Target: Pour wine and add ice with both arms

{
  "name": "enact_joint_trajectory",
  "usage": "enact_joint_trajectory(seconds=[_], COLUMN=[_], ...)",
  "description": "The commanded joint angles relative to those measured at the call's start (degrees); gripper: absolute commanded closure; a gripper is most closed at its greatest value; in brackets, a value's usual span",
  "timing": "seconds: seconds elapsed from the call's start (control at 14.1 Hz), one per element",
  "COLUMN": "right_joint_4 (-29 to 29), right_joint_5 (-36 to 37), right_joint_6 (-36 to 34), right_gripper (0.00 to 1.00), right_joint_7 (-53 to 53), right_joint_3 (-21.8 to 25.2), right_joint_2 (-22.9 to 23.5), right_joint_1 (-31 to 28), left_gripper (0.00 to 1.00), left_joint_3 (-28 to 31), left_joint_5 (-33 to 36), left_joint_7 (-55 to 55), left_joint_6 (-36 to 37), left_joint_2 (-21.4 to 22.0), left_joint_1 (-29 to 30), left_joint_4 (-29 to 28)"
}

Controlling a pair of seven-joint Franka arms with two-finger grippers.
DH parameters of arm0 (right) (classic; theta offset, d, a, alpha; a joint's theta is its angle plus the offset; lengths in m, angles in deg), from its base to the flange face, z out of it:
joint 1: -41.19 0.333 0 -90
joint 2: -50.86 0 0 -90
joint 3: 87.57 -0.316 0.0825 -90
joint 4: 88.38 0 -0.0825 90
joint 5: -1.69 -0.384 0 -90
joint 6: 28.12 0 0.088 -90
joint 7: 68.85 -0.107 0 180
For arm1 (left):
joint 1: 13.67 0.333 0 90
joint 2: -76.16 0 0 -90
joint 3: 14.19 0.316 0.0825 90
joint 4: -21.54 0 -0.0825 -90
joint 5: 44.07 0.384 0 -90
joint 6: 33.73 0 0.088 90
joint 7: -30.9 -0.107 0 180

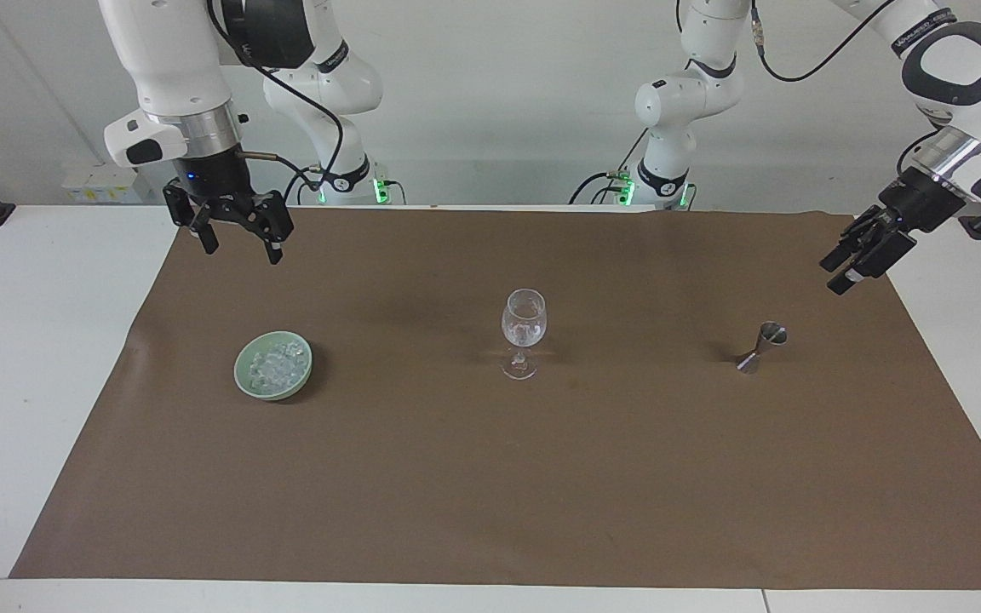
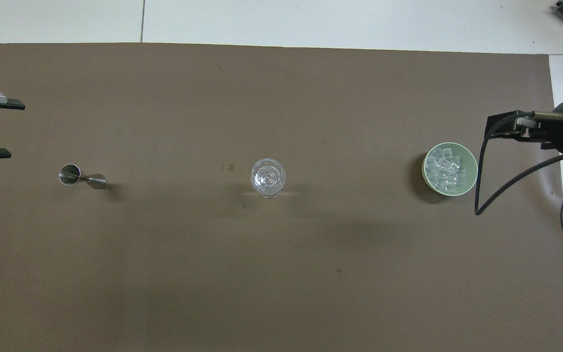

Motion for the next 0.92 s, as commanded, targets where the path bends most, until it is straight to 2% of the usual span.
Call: enact_joint_trajectory(seconds=[0.0, 0.28, 0.5, 0.85], right_joint_4=[0.7, -2.1, -1.6, -2.2], right_joint_5=[-1.4, -1.3, -0.2, -0.4], right_joint_6=[-3.1, -3.8, -4.3, -4.3], right_gripper=[0.0, 0.0, 0.0, 0.0], right_joint_7=[4.6, 7.9, 8.1, 8.6], right_joint_3=[0.9, 3.1, 3.2, 3.2], right_joint_2=[-0.1, -2.2, -2.0, -2.3], right_joint_1=[-0.7, -0.5, -0.6, -1.6], left_gripper=[0.0, 0.0, 0.0, 0.0], left_joint_3=[0.5, 0.4, -0.3, -0.3], left_joint_5=[8.1, 16.0, 21.4, 21.7], left_joint_7=[-4.2, -11.3, -13.9, -18.8], left_joint_6=[1.6, 2.5, 4.3, 7.8], left_joint_2=[-0.6, -0.3, -0.3, 0.0], left_joint_1=[-3.5, -6.4, -8.4, -7.8], left_joint_4=[3.4, 3.9, 4.9, 4.7])
